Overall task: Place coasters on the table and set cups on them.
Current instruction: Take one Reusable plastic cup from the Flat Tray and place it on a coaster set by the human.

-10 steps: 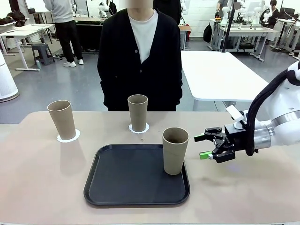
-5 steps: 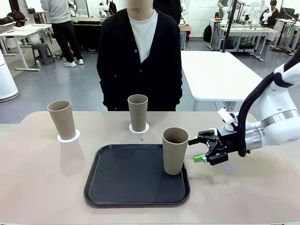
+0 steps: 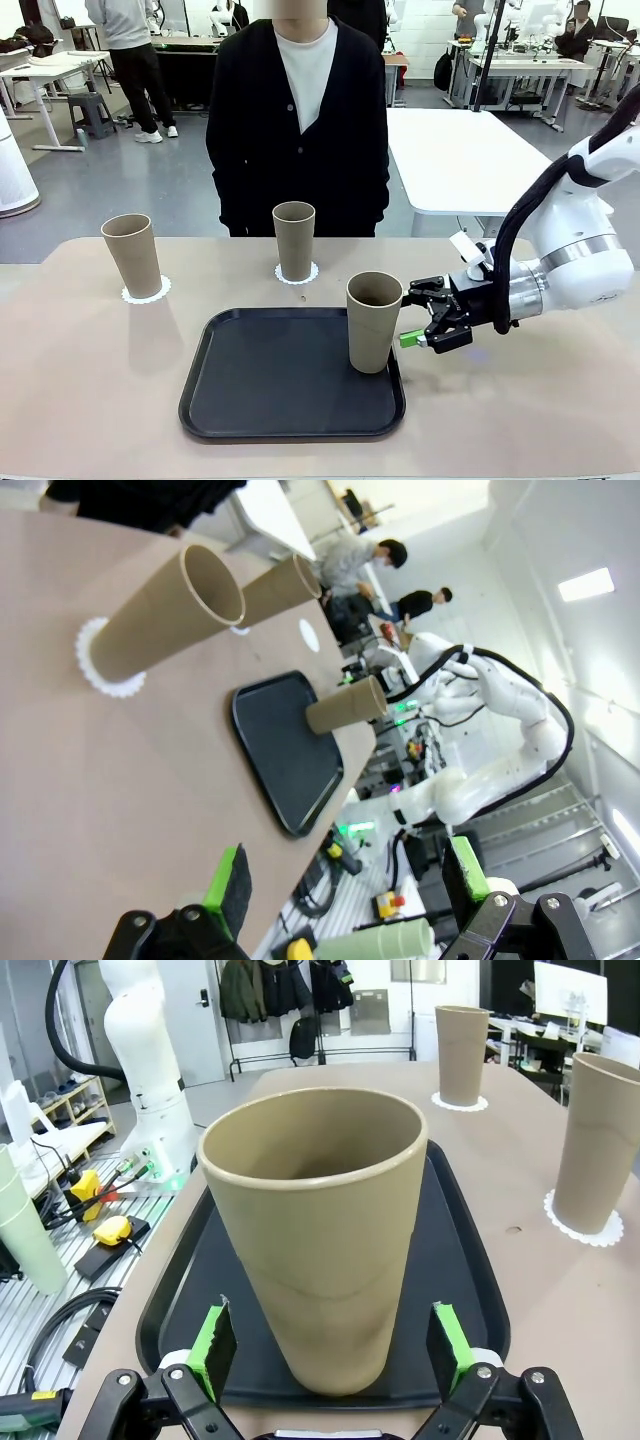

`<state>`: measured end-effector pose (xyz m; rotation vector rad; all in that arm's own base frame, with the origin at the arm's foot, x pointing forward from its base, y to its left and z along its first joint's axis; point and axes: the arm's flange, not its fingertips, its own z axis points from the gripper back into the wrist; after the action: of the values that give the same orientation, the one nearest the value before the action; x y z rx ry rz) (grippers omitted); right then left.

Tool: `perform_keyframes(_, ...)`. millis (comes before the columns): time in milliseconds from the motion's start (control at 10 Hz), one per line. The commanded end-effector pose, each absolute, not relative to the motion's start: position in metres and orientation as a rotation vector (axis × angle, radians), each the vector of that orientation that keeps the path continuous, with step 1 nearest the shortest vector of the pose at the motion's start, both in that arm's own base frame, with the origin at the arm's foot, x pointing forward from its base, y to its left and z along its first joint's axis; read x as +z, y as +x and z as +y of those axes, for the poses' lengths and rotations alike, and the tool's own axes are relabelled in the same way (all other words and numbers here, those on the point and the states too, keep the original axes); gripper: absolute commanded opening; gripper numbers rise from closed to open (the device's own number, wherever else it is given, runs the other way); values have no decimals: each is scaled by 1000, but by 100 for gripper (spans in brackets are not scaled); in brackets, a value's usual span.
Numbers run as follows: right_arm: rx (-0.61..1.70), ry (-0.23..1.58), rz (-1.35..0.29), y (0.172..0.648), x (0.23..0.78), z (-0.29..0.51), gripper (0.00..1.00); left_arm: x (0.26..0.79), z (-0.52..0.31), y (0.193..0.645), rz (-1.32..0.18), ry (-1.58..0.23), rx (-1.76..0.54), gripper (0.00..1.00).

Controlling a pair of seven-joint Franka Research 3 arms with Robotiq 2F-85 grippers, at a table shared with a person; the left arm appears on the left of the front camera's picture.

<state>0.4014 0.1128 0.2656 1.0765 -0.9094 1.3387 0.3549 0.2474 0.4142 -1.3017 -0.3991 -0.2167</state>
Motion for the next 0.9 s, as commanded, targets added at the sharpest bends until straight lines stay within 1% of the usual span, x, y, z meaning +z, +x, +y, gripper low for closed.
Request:
perform_keyframes(0, 1353, 1059, -948, 407, 258, 122, 100, 416, 248, 355, -415, -1305, -213, 100)
perform_keyframes(800, 1382, 1085, -929, 411, 253, 144, 100, 416, 248, 355, -415, -1305, -213, 100)
